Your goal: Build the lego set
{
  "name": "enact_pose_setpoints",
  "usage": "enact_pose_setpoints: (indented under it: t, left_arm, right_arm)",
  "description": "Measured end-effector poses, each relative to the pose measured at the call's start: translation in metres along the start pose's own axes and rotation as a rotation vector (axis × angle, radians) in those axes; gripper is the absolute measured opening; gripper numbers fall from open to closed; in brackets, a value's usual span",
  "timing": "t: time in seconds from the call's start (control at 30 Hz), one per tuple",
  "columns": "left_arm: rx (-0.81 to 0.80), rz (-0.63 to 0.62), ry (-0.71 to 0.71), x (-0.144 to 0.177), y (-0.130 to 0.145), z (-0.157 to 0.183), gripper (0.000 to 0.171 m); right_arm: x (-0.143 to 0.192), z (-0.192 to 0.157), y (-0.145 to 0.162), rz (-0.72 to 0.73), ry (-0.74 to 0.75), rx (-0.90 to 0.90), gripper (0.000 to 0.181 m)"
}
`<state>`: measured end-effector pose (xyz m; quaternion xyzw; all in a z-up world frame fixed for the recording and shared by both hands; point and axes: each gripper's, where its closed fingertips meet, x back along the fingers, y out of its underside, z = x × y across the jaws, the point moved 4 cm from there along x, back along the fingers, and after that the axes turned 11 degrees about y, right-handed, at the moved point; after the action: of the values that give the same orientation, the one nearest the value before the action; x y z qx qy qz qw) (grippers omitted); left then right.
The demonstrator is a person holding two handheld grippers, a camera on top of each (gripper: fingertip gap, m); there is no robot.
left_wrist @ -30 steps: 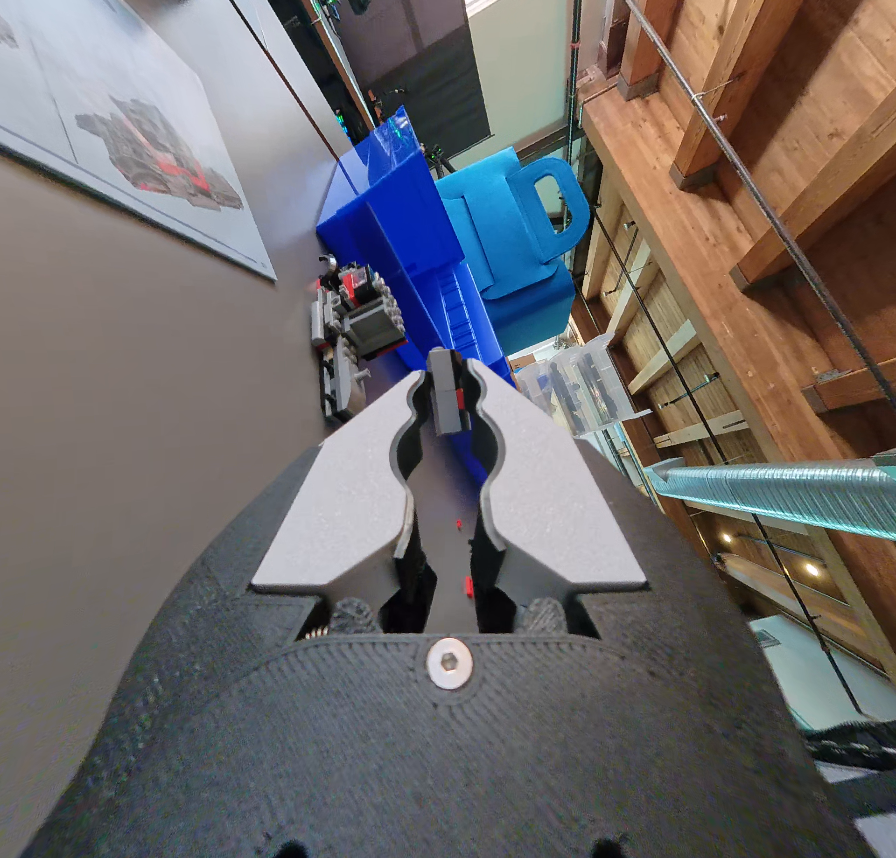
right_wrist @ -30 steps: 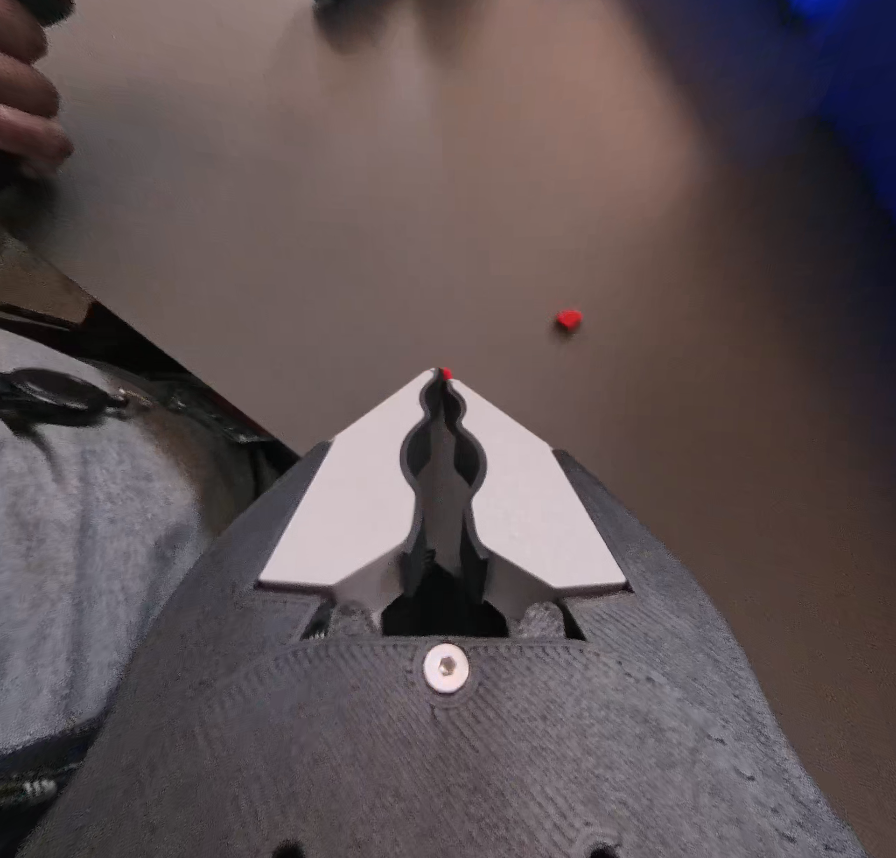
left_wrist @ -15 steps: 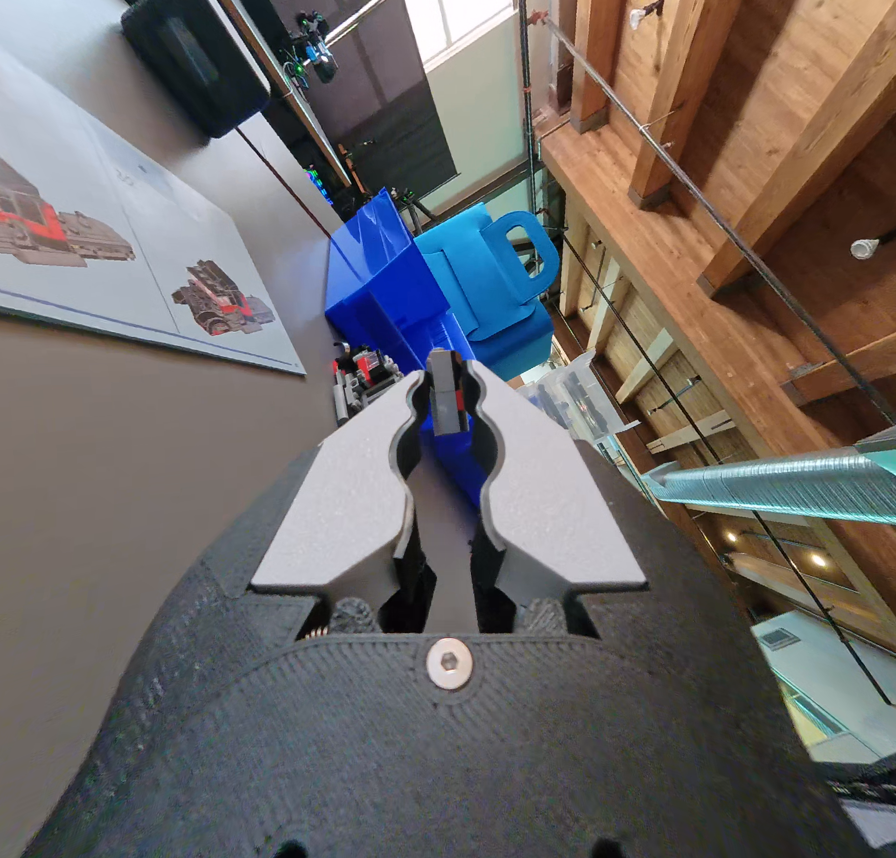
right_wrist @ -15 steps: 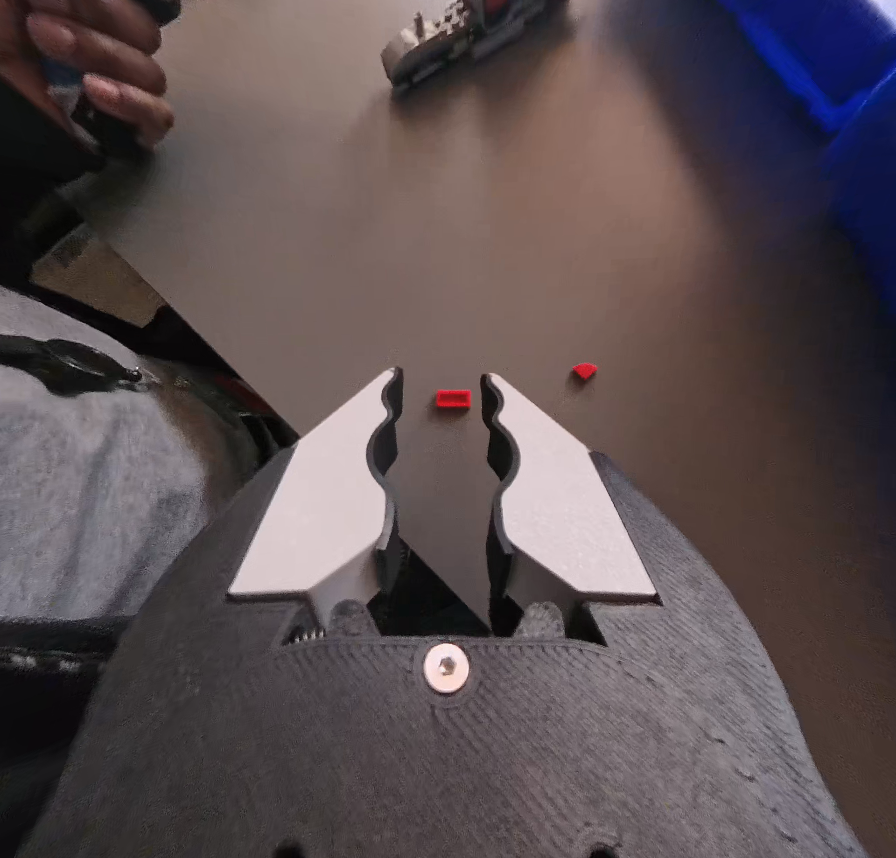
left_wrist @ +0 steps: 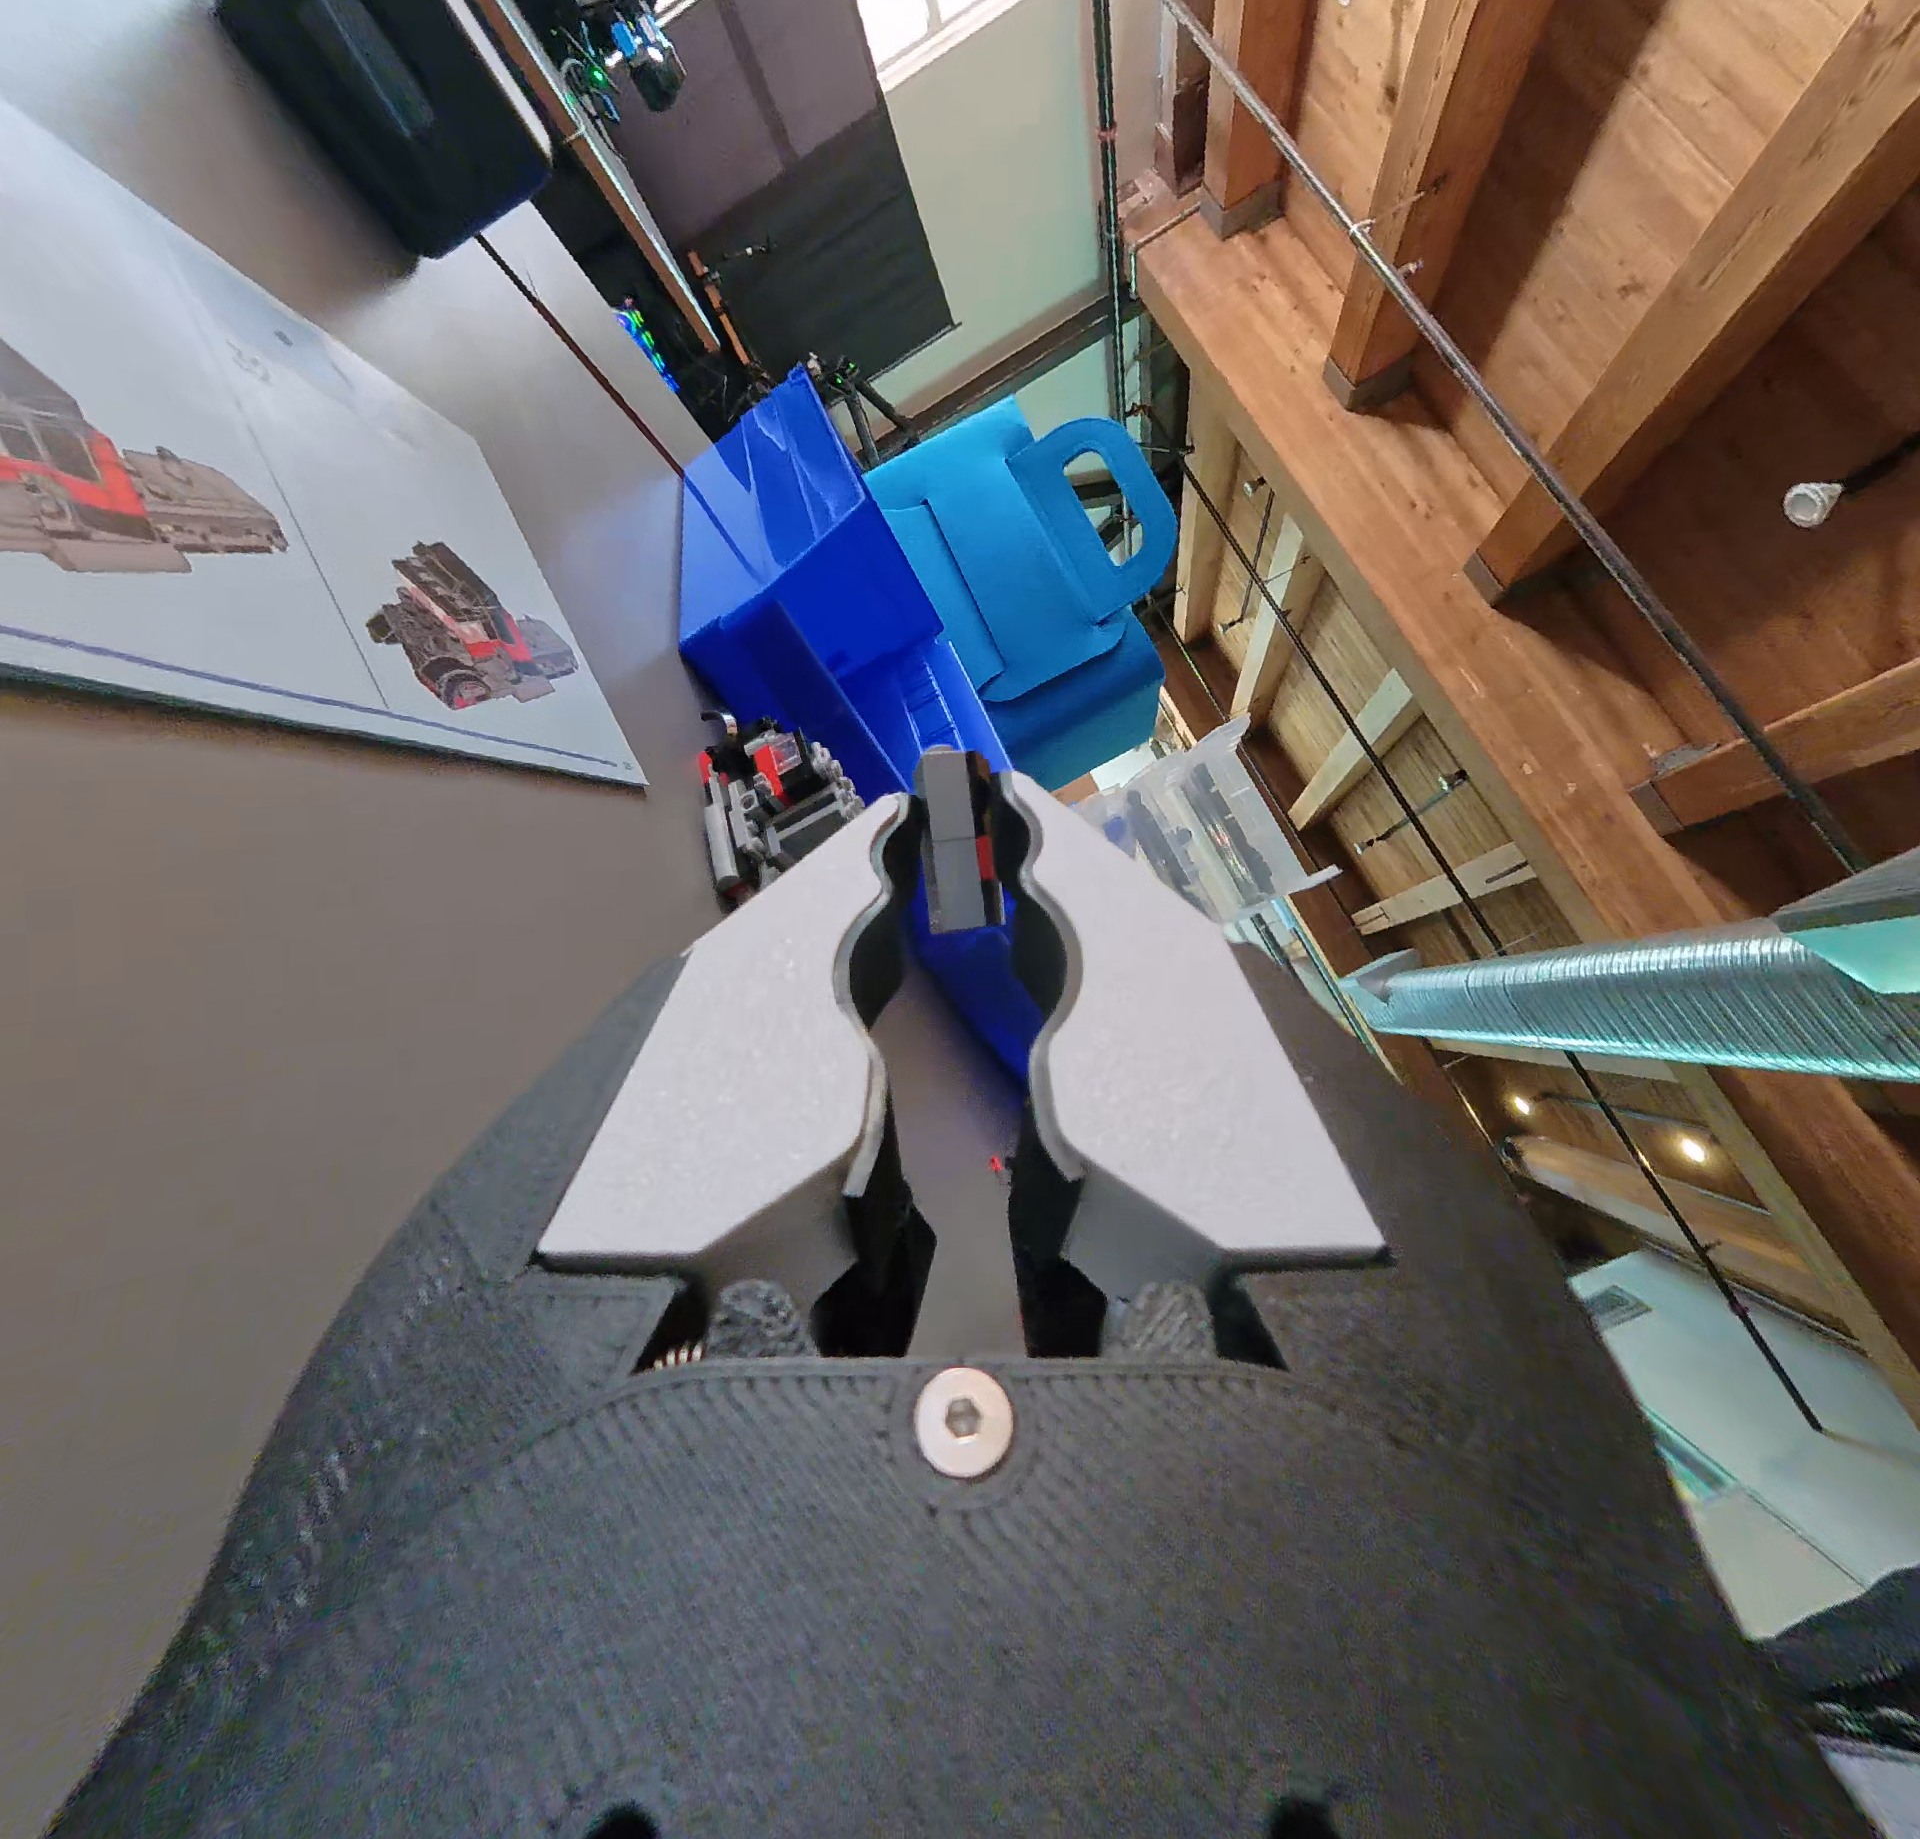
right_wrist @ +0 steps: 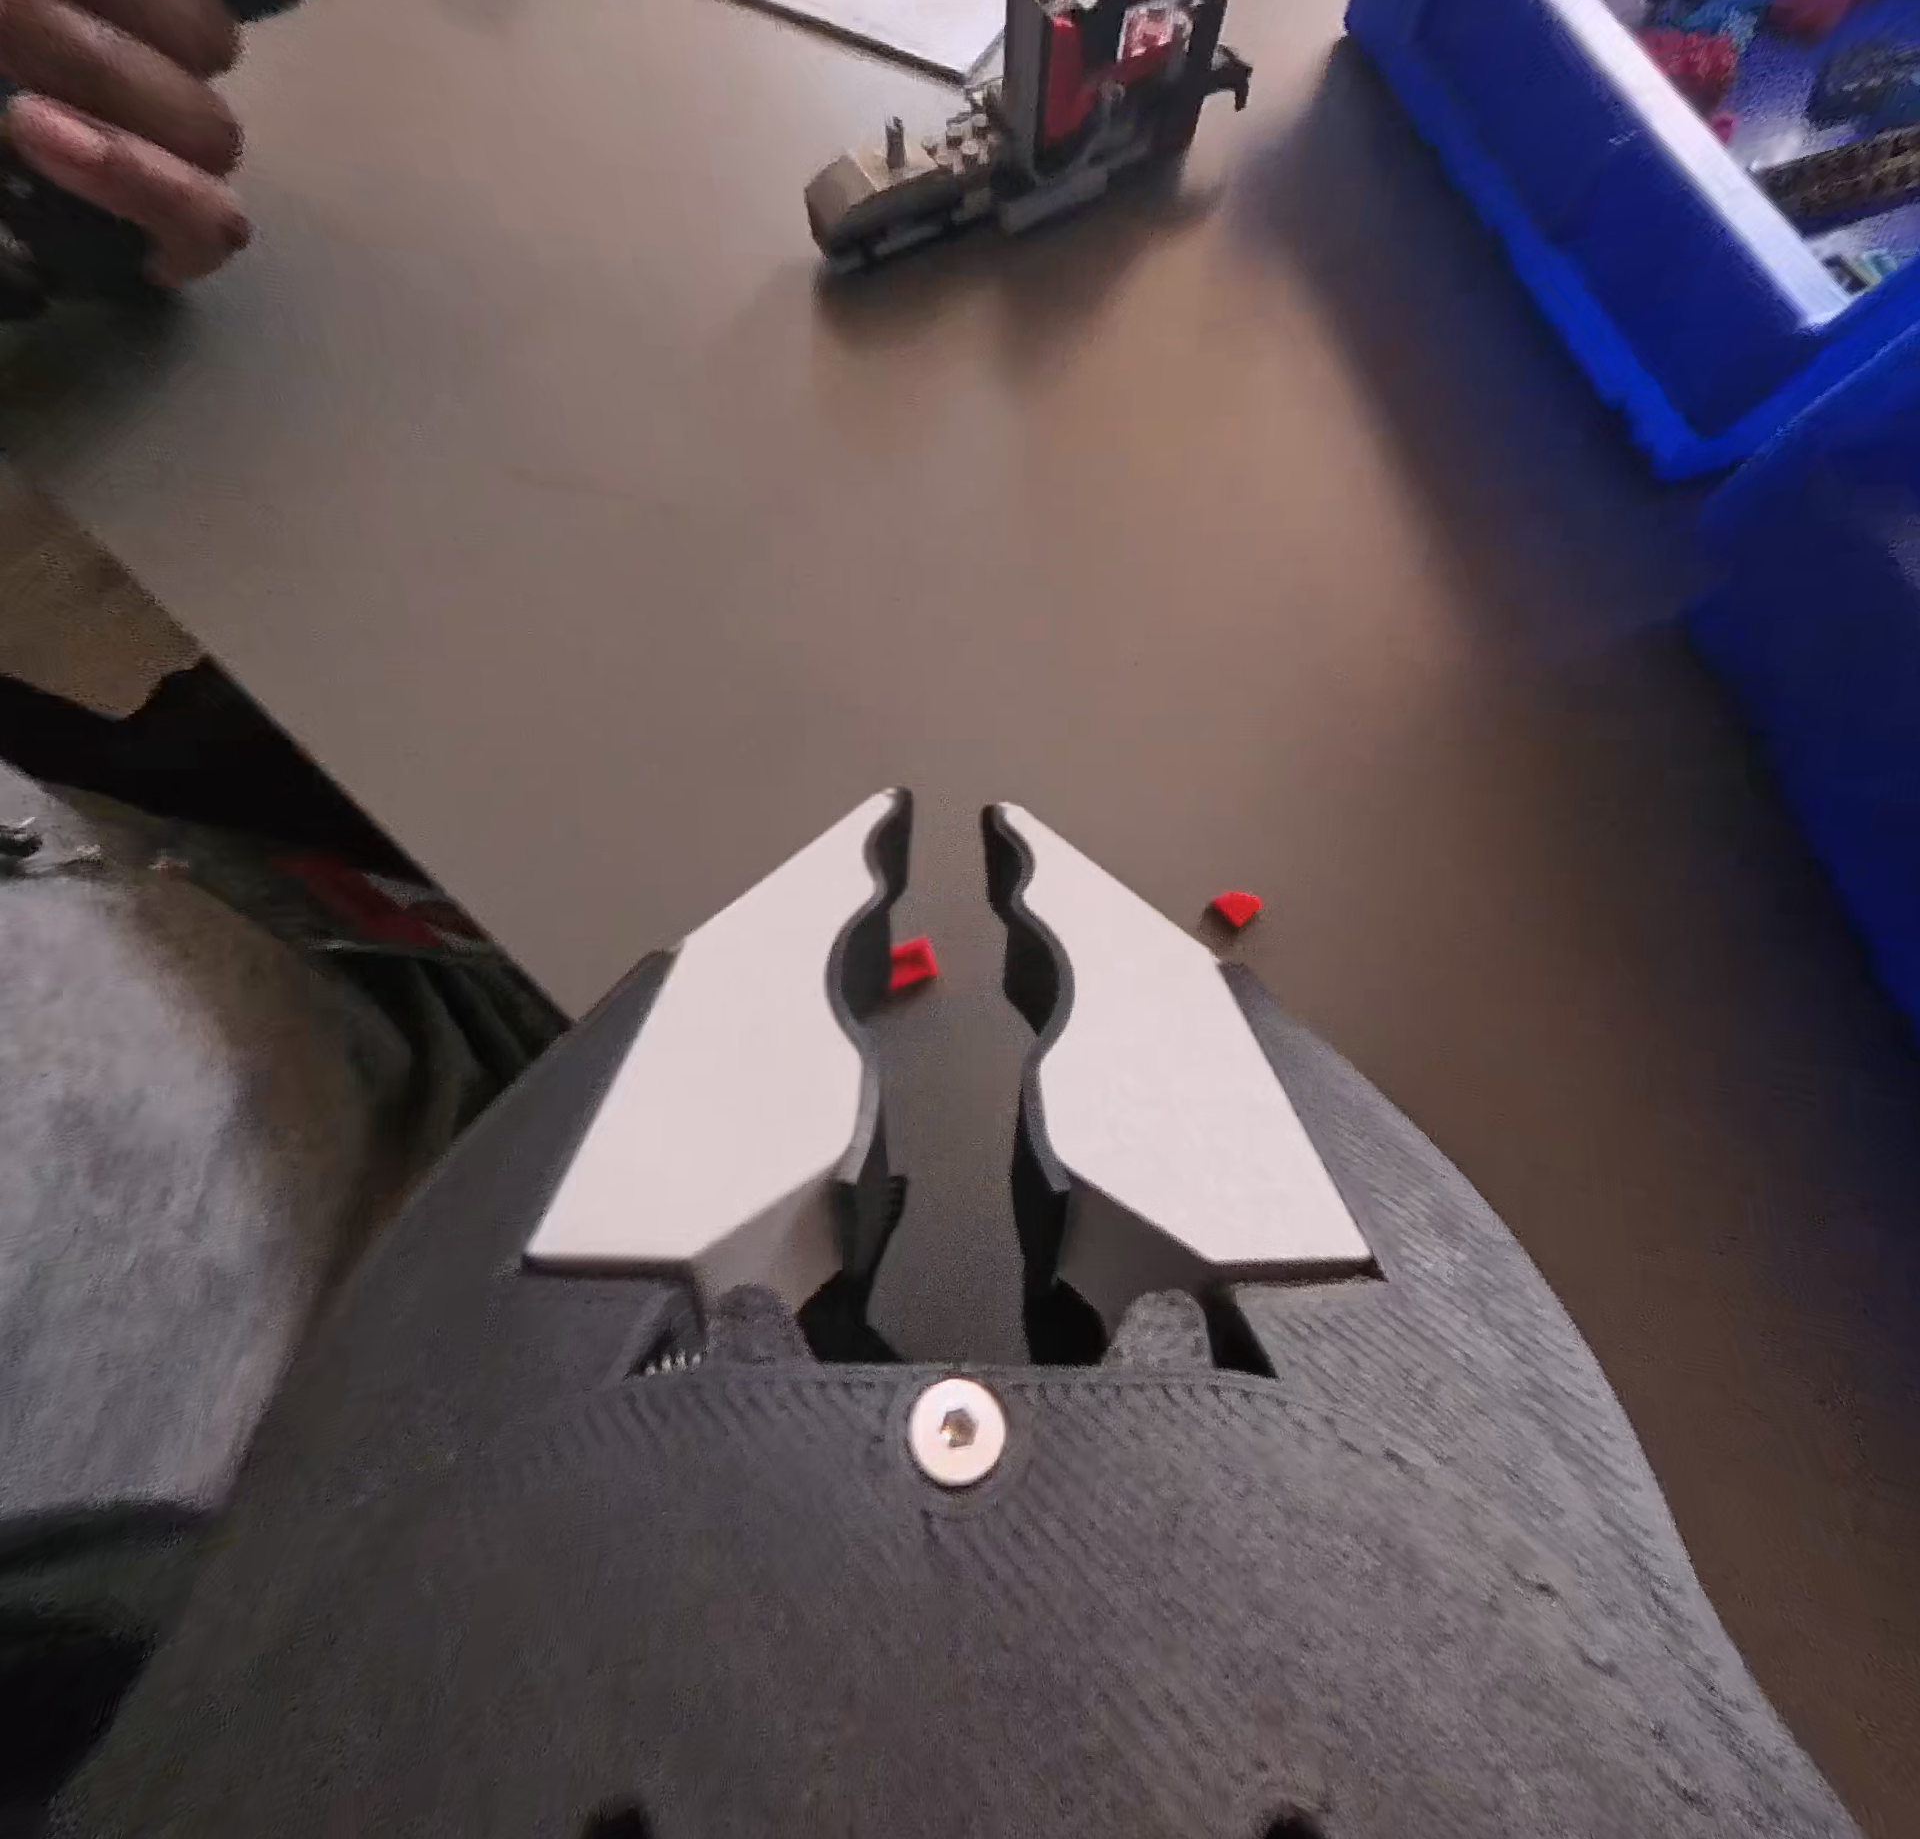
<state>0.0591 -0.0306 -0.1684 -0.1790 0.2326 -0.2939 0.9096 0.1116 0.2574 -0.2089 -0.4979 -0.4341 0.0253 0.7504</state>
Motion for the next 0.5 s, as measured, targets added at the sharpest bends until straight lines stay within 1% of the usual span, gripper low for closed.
enact_pose_setpoints:
  t: [0.07, 0.1, 0.13, 0.2, 0.27, 0.37, 0.5]
  left_arm:
    - [0.009, 0.001, 0.025, 0.001, 0.000, 0.002, 0.014]
    - [0.009, 0.000, 0.035, 0.002, 0.000, 0.003, 0.014]
    - [0.007, -0.004, 0.043, 0.001, 0.000, 0.004, 0.014]
    - [0.005, -0.018, 0.048, 0.000, 0.002, 0.005, 0.014]
    - [0.001, -0.024, 0.051, 0.000, 0.003, 0.005, 0.014]
    - [0.001, -0.021, 0.058, 0.001, 0.003, 0.006, 0.014]
    - [0.012, -0.013, 0.063, 0.002, 0.001, 0.006, 0.014]
  right_arm:
    - [0.009, 0.000, 0.011, -0.047, -0.069, -0.003, 0.030]
    - [0.012, -0.001, 0.018, -0.076, -0.095, 0.004, 0.035]
    - [0.013, -0.001, 0.024, -0.090, -0.102, 0.022, 0.039]
    - [0.012, -0.001, 0.031, -0.106, -0.108, 0.062, 0.040]
    - [0.007, 0.001, 0.034, -0.104, -0.085, 0.097, 0.036]
    - [0.003, -0.002, 0.030, -0.085, -0.108, 0.130, 0.017]
    - [-0.006, -0.010, 0.021, -0.073, -0.131, 0.170, 0.016]
